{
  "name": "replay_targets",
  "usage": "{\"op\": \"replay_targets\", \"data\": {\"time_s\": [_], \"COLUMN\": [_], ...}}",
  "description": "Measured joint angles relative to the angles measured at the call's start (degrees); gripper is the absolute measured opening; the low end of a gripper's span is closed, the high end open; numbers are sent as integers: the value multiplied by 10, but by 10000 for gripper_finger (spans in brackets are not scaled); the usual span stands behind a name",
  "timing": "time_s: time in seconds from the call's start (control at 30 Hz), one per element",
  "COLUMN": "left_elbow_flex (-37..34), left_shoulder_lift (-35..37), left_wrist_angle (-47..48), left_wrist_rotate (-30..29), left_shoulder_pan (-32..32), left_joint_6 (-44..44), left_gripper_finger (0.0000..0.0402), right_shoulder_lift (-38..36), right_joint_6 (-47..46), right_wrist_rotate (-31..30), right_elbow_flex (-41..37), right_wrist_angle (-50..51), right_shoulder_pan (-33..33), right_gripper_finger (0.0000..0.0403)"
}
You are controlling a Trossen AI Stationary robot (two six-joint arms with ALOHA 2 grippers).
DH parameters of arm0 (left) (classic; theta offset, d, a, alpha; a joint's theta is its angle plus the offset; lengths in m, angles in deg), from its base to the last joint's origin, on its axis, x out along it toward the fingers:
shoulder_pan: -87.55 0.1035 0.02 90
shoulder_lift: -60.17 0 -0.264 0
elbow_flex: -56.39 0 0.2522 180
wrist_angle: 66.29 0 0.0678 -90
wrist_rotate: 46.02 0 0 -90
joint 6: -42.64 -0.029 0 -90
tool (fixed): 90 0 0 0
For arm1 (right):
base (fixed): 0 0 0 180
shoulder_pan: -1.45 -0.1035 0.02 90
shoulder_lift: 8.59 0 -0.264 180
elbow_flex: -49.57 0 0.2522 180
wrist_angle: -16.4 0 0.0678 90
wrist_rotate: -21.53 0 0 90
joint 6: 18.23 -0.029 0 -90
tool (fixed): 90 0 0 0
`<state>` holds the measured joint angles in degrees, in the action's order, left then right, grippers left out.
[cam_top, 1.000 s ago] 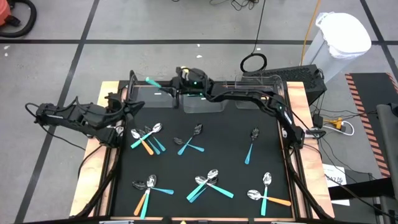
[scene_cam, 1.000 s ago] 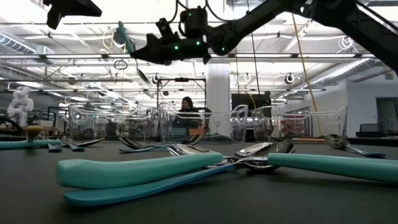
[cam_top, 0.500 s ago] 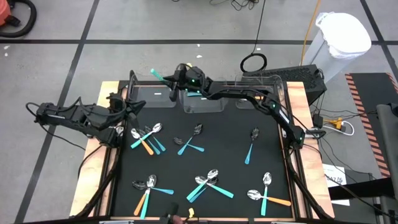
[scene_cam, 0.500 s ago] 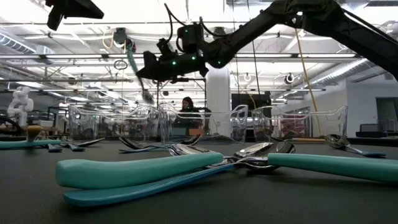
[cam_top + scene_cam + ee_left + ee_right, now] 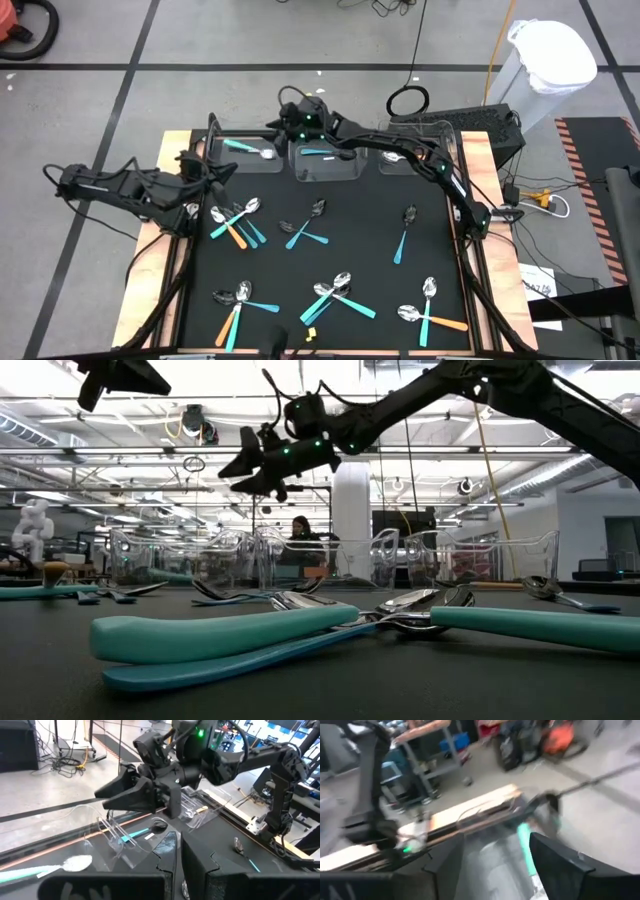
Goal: Sort silverware by color (type)
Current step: Put the orange spoon into the right transparent bin
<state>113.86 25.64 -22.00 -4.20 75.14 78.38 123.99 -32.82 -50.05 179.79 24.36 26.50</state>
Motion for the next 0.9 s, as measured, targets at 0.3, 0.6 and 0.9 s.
{"op": "replay_targets", "data": {"time_s": [0.3,0.6,0.9], "left_elbow_flex": [0,0,0], "left_shoulder_lift": [-30,-96,-156], "left_wrist_angle": [40,103,107], "left_wrist_rotate": [65,109,119], "left_shoulder_pan": [0,0,0], "left_joint_6": [35,90,54], "left_gripper_finger": [27,27,27], "right_shoulder_lift": [0,-17,-96], "right_joint_6": [2,70,92], "right_wrist_rotate": [106,99,-76], "right_elbow_flex": [38,123,124], "right_wrist_angle": [177,503,850], "right_shoulder_pan": [-30,-65,-108], "right_gripper_finger": [195,153,150]}}
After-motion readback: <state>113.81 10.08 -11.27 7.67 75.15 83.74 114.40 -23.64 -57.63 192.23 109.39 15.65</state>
